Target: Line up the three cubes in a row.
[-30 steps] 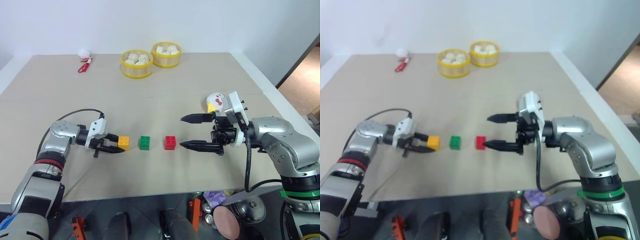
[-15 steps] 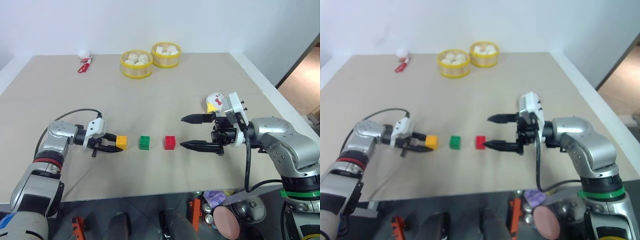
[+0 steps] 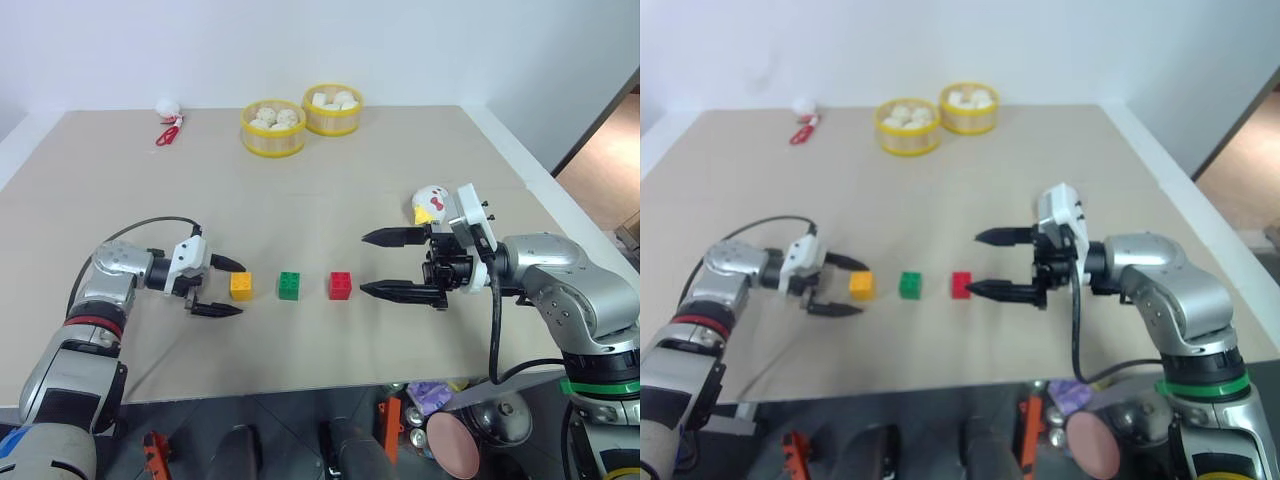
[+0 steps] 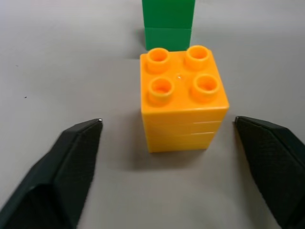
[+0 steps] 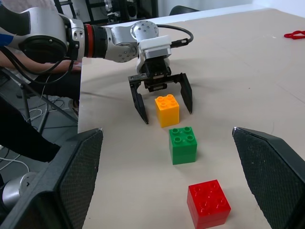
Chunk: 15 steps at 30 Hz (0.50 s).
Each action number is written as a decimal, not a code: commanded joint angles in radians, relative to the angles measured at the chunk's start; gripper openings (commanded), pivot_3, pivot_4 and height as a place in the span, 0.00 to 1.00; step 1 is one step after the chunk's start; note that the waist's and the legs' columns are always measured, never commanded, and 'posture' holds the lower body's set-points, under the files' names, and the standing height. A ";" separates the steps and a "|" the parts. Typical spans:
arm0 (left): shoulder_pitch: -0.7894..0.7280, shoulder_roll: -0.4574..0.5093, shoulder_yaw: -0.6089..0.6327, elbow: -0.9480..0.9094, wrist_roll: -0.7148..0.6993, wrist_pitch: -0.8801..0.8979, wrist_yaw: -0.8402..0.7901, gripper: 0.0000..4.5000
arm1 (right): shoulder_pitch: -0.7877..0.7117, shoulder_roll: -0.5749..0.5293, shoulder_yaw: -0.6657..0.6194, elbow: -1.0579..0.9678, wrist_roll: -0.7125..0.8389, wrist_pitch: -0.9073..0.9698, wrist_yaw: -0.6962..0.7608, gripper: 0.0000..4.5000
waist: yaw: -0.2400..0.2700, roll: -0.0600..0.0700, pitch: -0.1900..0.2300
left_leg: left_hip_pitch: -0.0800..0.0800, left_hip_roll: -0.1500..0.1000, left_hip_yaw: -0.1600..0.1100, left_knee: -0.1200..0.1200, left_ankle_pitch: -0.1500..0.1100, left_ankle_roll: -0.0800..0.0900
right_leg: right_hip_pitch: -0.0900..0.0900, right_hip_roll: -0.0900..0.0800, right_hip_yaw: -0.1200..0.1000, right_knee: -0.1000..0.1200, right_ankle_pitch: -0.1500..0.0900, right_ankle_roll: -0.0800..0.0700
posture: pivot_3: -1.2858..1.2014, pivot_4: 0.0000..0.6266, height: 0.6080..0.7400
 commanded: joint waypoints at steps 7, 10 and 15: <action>0.035 0.117 0.067 -0.040 -0.024 0.030 -0.007 1.00 | -0.044 0.004 -0.020 0.003 0.009 -0.019 0.009 1.00 | -0.001 0.000 0.000 | 0.001 0.000 0.000 0.000 0.000 0.000 | 0.000 0.000 0.000 0.002 0.000 -0.001 | 0.52 0.24 1.00; 0.094 0.206 0.095 -0.106 -0.038 0.103 -0.004 1.00 | -0.052 0.003 -0.017 0.027 -0.005 -0.033 0.016 1.00 | -0.004 0.000 0.000 | 0.000 0.001 0.001 0.000 0.000 0.000 | -0.001 0.000 0.000 0.002 0.000 -0.001 | 0.52 0.24 1.00; 0.262 0.262 0.214 -0.348 -0.080 0.374 0.208 1.00 | -0.055 0.035 -0.015 0.109 -0.085 -0.095 -0.054 1.00 | 0.000 0.000 0.000 | 0.000 0.001 0.001 0.000 0.000 0.000 | -0.003 0.000 0.000 0.004 -0.003 -0.005 | 0.52 0.24 1.00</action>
